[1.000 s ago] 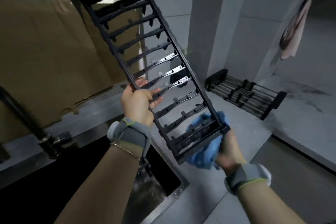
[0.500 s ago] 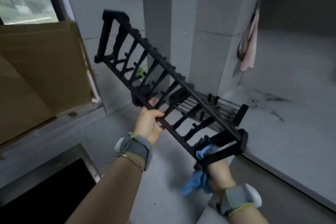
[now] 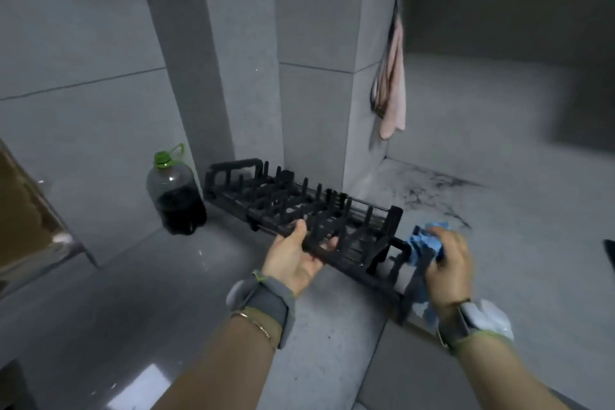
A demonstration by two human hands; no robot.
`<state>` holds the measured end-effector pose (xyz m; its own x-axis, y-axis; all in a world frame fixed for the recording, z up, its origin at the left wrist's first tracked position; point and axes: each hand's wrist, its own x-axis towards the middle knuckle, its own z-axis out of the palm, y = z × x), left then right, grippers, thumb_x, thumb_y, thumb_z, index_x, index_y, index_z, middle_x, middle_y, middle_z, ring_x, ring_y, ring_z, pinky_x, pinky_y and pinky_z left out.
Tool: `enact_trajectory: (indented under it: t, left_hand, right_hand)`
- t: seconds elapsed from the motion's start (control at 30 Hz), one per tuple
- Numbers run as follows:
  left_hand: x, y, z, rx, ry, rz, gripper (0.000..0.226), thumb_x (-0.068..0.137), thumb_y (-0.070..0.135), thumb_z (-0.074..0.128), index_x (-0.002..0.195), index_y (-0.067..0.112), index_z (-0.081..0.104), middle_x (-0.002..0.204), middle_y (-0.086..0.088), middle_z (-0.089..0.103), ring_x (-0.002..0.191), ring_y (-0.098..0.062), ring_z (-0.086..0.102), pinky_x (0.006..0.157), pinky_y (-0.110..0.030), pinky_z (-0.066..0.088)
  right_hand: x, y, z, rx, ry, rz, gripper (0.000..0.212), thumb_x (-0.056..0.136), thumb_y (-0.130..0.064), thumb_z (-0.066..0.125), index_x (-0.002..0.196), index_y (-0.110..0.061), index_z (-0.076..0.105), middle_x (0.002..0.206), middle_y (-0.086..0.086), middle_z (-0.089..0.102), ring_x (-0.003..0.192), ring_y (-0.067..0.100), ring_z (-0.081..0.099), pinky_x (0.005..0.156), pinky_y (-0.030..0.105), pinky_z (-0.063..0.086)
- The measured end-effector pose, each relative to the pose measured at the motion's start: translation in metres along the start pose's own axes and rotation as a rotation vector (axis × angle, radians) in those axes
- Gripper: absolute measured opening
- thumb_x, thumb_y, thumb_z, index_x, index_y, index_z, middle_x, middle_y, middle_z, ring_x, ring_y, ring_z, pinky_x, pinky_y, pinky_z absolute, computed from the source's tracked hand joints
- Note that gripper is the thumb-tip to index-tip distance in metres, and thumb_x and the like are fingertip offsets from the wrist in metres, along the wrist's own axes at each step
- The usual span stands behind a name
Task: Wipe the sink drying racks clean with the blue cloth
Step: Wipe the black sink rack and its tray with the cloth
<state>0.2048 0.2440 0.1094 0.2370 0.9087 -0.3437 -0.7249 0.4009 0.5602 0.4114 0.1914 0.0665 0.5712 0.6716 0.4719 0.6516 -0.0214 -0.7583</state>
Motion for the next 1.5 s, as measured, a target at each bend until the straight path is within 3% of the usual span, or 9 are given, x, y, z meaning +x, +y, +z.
enact_trajectory:
  t: [0.23, 0.37, 0.4, 0.47, 0.73, 1.0, 1.23, 1.33, 1.5]
  left_hand:
    - [0.086, -0.046, 0.021, -0.074, 0.055, -0.14, 0.032, 0.101, 0.005, 0.037, 0.131, 0.009, 0.046, 0.13, -0.021, 0.052, 0.1, -0.04, 0.059, 0.083, -0.048, 0.045]
    - [0.129, -0.063, 0.03, -0.062, 0.114, -0.155, 0.033, 0.103, 0.009, 0.034, 0.134, 0.009, 0.044, 0.132, -0.015, 0.05, 0.125, -0.035, 0.048, 0.095, -0.046, 0.041]
    - [0.135, -0.06, 0.03, -0.054, 0.127, -0.146, 0.034, 0.103, 0.011, 0.033, 0.136, 0.007, 0.042, 0.135, -0.016, 0.049, 0.123, -0.034, 0.05, 0.098, -0.047, 0.041]
    - [0.152, -0.065, 0.033, 0.046, 0.147, -0.182, 0.036, 0.103, 0.015, 0.035, 0.137, 0.004, 0.041, 0.137, -0.021, 0.048, 0.117, -0.032, 0.054, 0.103, -0.048, 0.039]
    - [0.19, -0.081, 0.022, 0.432, 0.299, -0.241, 0.04, 0.101, 0.015, 0.041, 0.134, -0.008, 0.039, 0.138, -0.028, 0.044, 0.127, -0.038, 0.045, 0.103, -0.047, 0.039]
    - [0.178, -0.086, 0.007, 0.527, 0.294, -0.188, 0.035, 0.097, 0.003, 0.047, 0.13, -0.009, 0.045, 0.135, -0.024, 0.047, 0.122, -0.037, 0.049, 0.089, -0.037, 0.045]
    - [0.067, -0.045, -0.013, 0.85, 0.078, -0.244, 0.024, 0.095, 0.036, 0.051, 0.096, 0.014, 0.06, 0.098, -0.004, 0.061, 0.092, -0.022, 0.056, 0.076, -0.035, 0.041]
    - [0.004, -0.032, -0.046, 0.726, 0.045, -0.344, 0.03, 0.094, 0.042, 0.047, 0.095, 0.019, 0.066, 0.11, -0.004, 0.067, 0.089, -0.016, 0.065, 0.073, -0.026, 0.051]
    - [-0.097, -0.003, -0.091, 0.149, -0.003, -0.3, 0.037, 0.099, 0.032, 0.035, 0.106, 0.008, 0.062, 0.095, -0.011, 0.069, 0.09, -0.02, 0.064, 0.08, -0.03, 0.05]
  right_hand:
    - [0.018, 0.025, 0.01, 0.687, -0.148, 1.008, 0.02, 0.093, -0.025, 0.054, 0.086, -0.008, 0.058, 0.068, 0.011, 0.062, 0.053, 0.021, 0.057, 0.045, 0.025, 0.046]
    - [0.028, 0.006, 0.026, 0.835, -0.149, 0.715, 0.036, 0.099, -0.009, 0.039, 0.109, -0.033, 0.064, 0.081, -0.005, 0.054, 0.074, 0.005, 0.059, 0.063, 0.015, 0.047]
    - [0.025, 0.018, 0.035, 0.554, -0.242, 0.677, 0.028, 0.099, -0.012, 0.041, 0.107, -0.025, 0.063, 0.079, -0.002, 0.055, 0.071, 0.008, 0.059, 0.054, 0.012, 0.047]
    - [0.042, 0.044, 0.047, 0.601, 0.005, 0.977, 0.02, 0.096, -0.02, 0.05, 0.098, -0.005, 0.063, 0.073, 0.007, 0.059, 0.061, 0.014, 0.055, 0.037, 0.012, 0.041]
    - [0.075, 0.063, 0.064, 0.558, -0.025, 0.896, 0.012, 0.094, -0.016, 0.053, 0.098, -0.007, 0.06, 0.084, 0.01, 0.061, 0.077, 0.024, 0.057, 0.066, 0.032, 0.044]
    - [0.017, 0.061, 0.045, 0.798, 0.295, 0.982, 0.019, 0.094, -0.009, 0.048, 0.075, -0.009, 0.053, 0.067, 0.007, 0.051, 0.059, 0.018, 0.047, 0.053, 0.026, 0.038]
    - [-0.048, -0.036, 0.057, 1.041, -0.047, 1.154, 0.055, 0.088, -0.053, 0.047, 0.093, -0.002, 0.066, 0.087, 0.018, 0.069, 0.079, 0.028, 0.066, 0.075, 0.034, 0.052]
    - [-0.074, -0.088, 0.062, 1.214, -0.221, 1.227, 0.044, 0.092, -0.039, 0.046, 0.07, -0.003, 0.055, 0.055, 0.011, 0.059, 0.048, 0.017, 0.06, 0.054, 0.023, 0.05]
    - [-0.146, -0.131, 0.088, 0.976, -0.504, 0.936, 0.013, 0.088, -0.006, 0.051, 0.077, -0.006, 0.057, 0.07, 0.011, 0.058, 0.063, 0.02, 0.057, 0.057, 0.024, 0.048]
